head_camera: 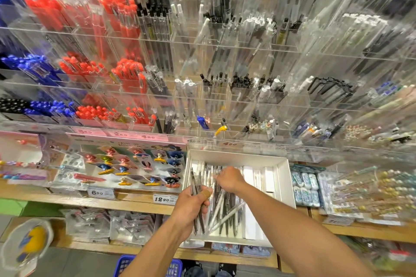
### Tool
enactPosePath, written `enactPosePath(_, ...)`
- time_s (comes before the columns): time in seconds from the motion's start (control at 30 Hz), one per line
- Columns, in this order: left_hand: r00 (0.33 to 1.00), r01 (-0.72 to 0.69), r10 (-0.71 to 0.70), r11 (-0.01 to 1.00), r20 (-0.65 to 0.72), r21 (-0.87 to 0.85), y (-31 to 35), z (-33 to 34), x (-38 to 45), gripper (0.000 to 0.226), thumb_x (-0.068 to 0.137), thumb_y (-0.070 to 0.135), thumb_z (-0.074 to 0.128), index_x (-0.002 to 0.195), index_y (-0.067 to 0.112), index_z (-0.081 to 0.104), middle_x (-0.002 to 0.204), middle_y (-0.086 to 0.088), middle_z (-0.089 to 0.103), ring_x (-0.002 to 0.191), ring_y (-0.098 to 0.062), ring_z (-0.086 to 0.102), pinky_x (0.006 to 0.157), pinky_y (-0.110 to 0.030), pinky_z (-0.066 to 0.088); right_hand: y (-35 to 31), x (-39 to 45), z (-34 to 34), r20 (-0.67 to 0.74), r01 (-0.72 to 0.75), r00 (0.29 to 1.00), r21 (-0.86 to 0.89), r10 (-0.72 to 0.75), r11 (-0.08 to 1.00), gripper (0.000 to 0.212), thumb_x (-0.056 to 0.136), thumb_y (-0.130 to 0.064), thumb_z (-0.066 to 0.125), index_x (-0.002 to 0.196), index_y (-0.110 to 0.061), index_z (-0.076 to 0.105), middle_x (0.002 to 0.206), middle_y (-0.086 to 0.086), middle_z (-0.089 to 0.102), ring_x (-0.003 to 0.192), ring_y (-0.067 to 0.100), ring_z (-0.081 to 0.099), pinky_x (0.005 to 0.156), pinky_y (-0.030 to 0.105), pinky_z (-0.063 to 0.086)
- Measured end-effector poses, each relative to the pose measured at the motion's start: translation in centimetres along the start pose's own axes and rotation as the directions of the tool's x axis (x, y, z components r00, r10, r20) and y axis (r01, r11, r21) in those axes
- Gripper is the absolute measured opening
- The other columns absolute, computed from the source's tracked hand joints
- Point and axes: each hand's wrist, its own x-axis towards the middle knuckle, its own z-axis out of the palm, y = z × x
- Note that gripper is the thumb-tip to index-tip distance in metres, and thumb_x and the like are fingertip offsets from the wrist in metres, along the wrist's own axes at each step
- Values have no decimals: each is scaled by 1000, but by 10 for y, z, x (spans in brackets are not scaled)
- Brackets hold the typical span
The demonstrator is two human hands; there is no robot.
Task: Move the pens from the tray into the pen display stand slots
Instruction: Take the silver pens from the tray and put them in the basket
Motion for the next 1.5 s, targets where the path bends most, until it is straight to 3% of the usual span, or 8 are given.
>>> enactPosePath(0.1, 1000, 10, -10, 1000, 2, 6, -1, -1, 0, 15, 94, 11, 64, 106, 3, 61, 62, 0, 54, 53, -12, 45, 54, -26, 41, 11, -9, -6, 5, 77, 997, 120, -78, 990, 29, 97, -23, 48, 70, -17, 44, 65, 0, 45, 56, 15, 43, 62, 31, 44)
enactPosePath(0.37, 1000, -4, 4, 1000, -22, -8, -1, 1, 0, 14, 93, 9, 65, 105, 3, 63, 65, 0, 57, 50, -12, 44, 51, -26, 40, 14, -41, -36, -255, 206, 965, 600, -59, 773, 8, 94, -15, 56, 98, -22, 58, 91, 2, 67, 65, 11, 58, 54, 20, 44)
enactPosePath(0.53, 999, -44, 45, 997, -7, 59, -2, 4, -1, 22, 83, 18, 77, 92, 10, 60, 82, -3, 64, 59, -14, 44, 56, -28, 39, 10, -62, -49, -68, 174, 980, 745, -187, 644, 5, 92, -9, 58, 95, -11, 62, 75, 3, 64, 51, 12, 56, 51, 24, 40)
enactPosePath(0.77, 990, -24, 6, 991, 140, 128, -1, 8, -8, 32, 80, 32, 79, 101, 11, 68, 64, 5, 63, 54, -9, 48, 49, -23, 40, -4, -71, -41, 105, 151, 933, 754, -344, 639, 21, 91, -17, 66, 109, -7, 67, 78, -2, 68, 60, 12, 59, 57, 23, 44)
enactPosePath(1.0, 976, 119, -108, 992, 188, -45, 1, -1, -8, 22, 96, 7, 60, 115, 1, 52, 78, -14, 67, 65, -25, 63, 56, -33, 54, 21, -31, -38, -9, -45, 998, 634, 65, 772, 14, 90, -3, 54, 100, -7, 63, 88, 9, 67, 58, 14, 54, 52, 23, 43)
enactPosePath(1.2, 984, 124, -111, 989, 139, -83, -2, -5, -6, 12, 98, 4, 55, 110, 7, 56, 65, -5, 58, 52, -16, 52, 53, -31, 44, 13, 0, -26, -25, -99, 992, 431, 122, 897, 10, 84, -2, 57, 78, -5, 65, 75, 6, 65, 58, 16, 53, 45, 23, 37)
enactPosePath(1.4, 989, 107, -98, 992, 107, -73, -4, -5, -4, 10, 97, 5, 55, 105, 10, 58, 64, -3, 58, 51, -14, 49, 53, -30, 41, 10, 12, 0, -89, -60, 991, 360, 98, 931, 8, 85, -17, 71, 81, -10, 70, 85, 7, 71, 86, 23, 67, 81, 34, 53)
enactPosePath(1.5, 991, 102, -95, 992, 95, -72, -6, -5, -4, 11, 96, 7, 58, 107, 9, 59, 64, -3, 59, 51, -14, 49, 51, -29, 41, 16, 10, 1, -54, -42, 996, 408, 70, 912, 7, 85, -15, 72, 86, -8, 70, 83, -1, 64, 81, 16, 60, 77, 26, 48)
